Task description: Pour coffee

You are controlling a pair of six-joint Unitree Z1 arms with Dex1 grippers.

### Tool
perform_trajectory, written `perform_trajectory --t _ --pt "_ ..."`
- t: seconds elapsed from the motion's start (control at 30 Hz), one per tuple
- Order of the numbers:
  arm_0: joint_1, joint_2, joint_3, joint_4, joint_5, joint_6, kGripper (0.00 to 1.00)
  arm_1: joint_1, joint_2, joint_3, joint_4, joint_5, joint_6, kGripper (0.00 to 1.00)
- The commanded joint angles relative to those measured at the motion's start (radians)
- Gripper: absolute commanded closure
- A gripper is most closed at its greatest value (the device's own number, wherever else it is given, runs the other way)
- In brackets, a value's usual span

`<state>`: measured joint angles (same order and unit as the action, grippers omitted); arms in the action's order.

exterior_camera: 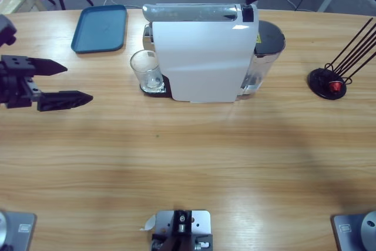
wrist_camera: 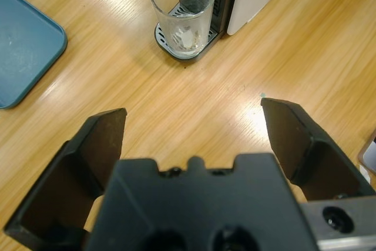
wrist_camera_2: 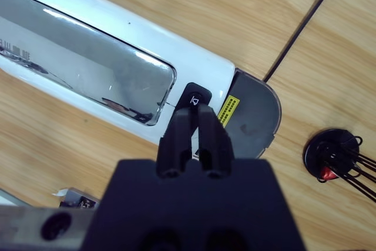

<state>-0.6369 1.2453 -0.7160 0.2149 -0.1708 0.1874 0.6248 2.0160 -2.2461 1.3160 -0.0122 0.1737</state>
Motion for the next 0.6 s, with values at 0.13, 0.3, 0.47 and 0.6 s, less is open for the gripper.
perform_trajectory --t 0.13,0.3,0.47,0.6 --pt "-0.008 0.032 0.015 0.0 0.011 -0.008 0.0 0.01 0.062 0.016 0.006 -0.023 -0.017 1.0" --pt "-0.007 0.034 0.013 -0.002 0.011 -0.008 0.0 0.01 0.069 0.026 0.008 -0.021 -0.017 1.0" --pt "-0.007 0.029 0.018 -0.002 0.011 -0.008 0.0 0.01 0.075 0.047 0.008 -0.023 -0.022 1.0" --pt "-0.007 0.028 0.018 -0.002 0.011 -0.008 0.0 0.01 0.084 0.068 0.012 -0.023 -0.021 1.0"
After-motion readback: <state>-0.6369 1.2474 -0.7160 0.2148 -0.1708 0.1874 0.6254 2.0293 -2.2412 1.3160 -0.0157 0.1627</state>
